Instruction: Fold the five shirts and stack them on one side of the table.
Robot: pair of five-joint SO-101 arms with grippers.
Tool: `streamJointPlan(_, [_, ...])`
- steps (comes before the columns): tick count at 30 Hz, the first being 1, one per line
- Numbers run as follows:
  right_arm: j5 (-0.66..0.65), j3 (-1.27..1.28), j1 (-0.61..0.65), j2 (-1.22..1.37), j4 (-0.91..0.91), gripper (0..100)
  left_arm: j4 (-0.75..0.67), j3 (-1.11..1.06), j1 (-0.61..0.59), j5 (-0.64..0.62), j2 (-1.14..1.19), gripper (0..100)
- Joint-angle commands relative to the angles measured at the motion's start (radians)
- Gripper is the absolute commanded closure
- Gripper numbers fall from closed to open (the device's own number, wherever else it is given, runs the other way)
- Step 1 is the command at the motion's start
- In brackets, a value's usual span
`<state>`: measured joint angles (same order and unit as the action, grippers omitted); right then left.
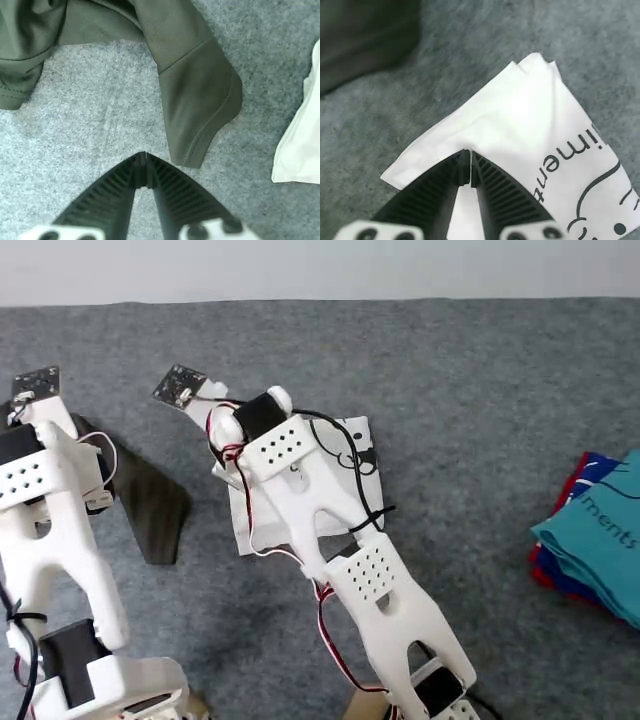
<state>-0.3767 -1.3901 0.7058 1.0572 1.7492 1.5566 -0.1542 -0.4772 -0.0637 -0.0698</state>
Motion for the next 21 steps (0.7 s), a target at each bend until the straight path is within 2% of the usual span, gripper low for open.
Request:
streamJointPlan(1, [0.002, -0.041, 0.004, -0.064, 0.041, 98.3, -0.009, 0.01, -0.006, 0.008, -0.051, 100])
streamJointPlan(3, [0.002, -0.04, 0.007, -0.065, 0.041, 97.2, -0.009, 0.01, -0.005, 0.006, -0.051, 100])
streamJointPlan(9, [0.06, -0.046, 0.012, -0.09, 0.041, 79.7, -0.009, 0.01, -0.005, 0.006, -0.051, 100])
streamJointPlan(15, [0.071, -0.04, 0.053, -0.13, 0.042, 80.2, -0.009, 0.01, -0.005, 0.006, -0.051, 100])
streamJointPlan(21, [0.069, -0.04, 0.082, -0.127, 0.042, 89.5, -0.009, 0.01, -0.005, 0.005, -0.051, 100])
